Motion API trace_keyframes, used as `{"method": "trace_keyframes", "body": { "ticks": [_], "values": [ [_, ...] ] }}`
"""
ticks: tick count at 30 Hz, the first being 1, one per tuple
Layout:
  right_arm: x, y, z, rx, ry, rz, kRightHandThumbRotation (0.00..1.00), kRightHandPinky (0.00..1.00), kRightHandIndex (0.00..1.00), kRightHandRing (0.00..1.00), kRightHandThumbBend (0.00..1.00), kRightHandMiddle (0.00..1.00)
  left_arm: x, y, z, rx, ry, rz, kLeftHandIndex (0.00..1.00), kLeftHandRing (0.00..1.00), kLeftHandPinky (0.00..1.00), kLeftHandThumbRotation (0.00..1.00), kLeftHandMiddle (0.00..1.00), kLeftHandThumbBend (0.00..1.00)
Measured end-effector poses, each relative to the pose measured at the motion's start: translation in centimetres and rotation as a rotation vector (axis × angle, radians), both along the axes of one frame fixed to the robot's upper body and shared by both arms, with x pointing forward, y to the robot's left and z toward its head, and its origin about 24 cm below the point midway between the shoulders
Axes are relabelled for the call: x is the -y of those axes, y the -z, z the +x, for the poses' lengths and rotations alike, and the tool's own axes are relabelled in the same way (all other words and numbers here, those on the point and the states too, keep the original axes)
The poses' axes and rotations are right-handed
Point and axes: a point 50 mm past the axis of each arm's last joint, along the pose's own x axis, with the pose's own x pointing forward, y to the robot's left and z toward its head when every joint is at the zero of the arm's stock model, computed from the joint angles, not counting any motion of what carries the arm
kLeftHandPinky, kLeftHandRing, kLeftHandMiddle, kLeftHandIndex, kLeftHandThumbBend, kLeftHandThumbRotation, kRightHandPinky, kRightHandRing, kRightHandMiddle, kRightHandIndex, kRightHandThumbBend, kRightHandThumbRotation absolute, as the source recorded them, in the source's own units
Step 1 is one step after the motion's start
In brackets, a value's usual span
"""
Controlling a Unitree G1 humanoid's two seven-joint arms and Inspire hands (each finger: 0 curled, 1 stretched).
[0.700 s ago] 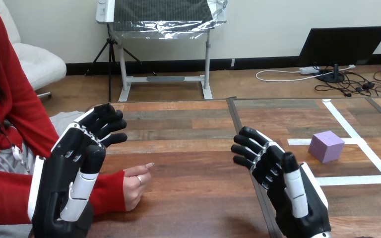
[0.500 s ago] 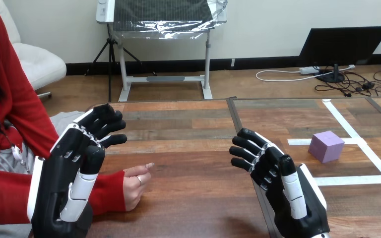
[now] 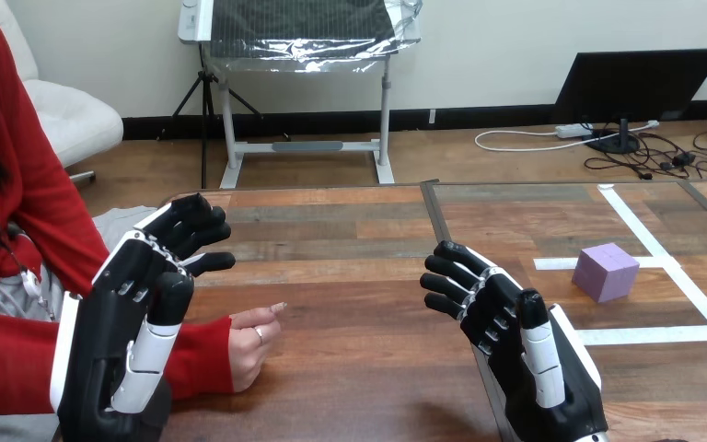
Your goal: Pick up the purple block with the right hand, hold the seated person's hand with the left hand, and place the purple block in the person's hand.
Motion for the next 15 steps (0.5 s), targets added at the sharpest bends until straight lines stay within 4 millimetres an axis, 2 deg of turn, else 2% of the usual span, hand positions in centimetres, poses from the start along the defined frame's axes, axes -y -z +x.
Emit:
{"method": "trace_keyframes", "body": {
  "ticks": [15],
  "values": [
    [-0.19, 0.11, 0.25, 0.007, -0.004, -0.091, 0.96, 0.84, 0.86, 0.87, 0.98, 0.88, -0.13, 0.02, -0.03, 0.005, 0.006, -0.025, 0.74, 0.76, 0.69, 0.68, 0.76, 0.74]
  ]
}}
